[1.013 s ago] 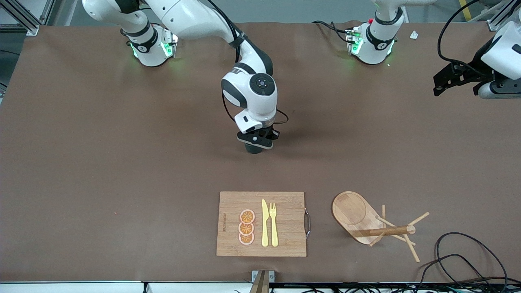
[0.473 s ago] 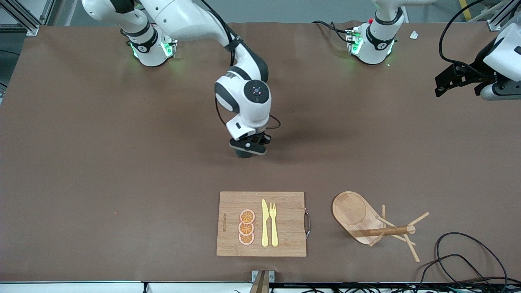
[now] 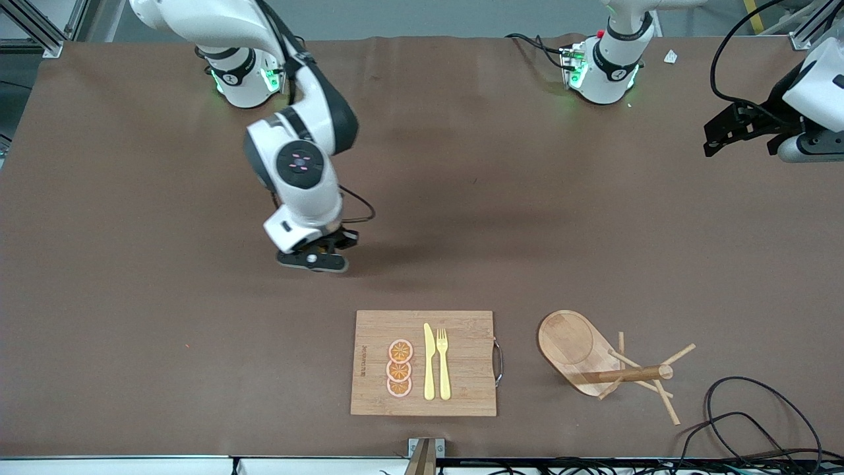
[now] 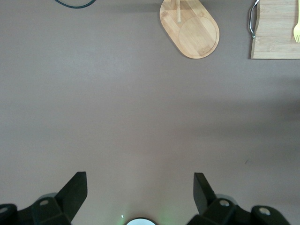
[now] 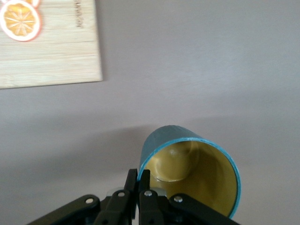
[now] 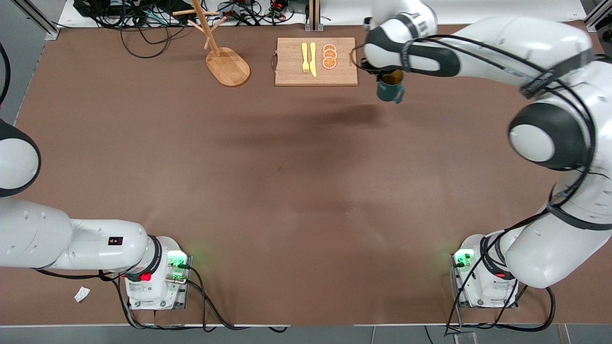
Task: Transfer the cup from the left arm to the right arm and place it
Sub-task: 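Carry the mug with the right gripper away from the cutting board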
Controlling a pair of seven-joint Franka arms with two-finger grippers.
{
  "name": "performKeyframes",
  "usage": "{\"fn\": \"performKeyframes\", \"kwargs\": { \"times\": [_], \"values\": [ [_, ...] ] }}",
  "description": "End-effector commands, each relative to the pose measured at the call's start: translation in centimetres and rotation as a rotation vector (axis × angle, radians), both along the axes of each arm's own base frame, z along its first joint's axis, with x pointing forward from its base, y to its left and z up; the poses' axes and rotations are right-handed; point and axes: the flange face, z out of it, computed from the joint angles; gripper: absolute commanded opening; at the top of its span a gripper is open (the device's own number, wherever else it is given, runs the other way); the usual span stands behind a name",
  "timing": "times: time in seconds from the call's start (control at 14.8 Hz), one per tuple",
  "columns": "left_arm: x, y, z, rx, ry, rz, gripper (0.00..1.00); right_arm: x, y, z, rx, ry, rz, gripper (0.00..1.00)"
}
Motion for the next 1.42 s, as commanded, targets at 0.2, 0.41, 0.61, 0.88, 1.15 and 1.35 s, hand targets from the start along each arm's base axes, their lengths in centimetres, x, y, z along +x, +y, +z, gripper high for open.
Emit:
{"fn": "performKeyframes", "kwargs": {
  "times": [0.2, 0.41, 0.61, 0.88, 1.15, 1.35],
  "values": [
    [-0.2, -0.3, 0.2, -0.01, -0.001, 0.001, 1.0, -6.9, -9.8, -0.1, 0.012, -0.009, 0.077, 0.0],
    [-0.2, -0.5, 0.2, -0.01, -0.001, -0.002, 1.0, -9.2, -13.3, 0.0, 0.01, 0.005, 0.044, 0.0],
    [-0.2, -0.4, 0.3, -0.01, -0.003, -0.004, 1.0, -9.5, -20.4, -0.3, 0.018, 0.005, -0.016, 0.0],
    [-0.3, -0.7, 0.4, -0.009, -0.006, -0.007, 1.0, -10.7, -28.0, -1.8, 0.026, -0.003, 0.009, 0.0],
    [-0.3, -0.7, 0.5, -0.009, -0.008, -0.007, 1.0, -11.4, -29.3, -4.0, 0.033, -0.04, 0.04, 0.0],
    [-0.3, -0.5, 0.6, -0.001, -0.01, -0.003, 1.0, -11.3, -29.5, -4.8, 0.033, -0.035, 0.037, 0.0]
  ]
}}
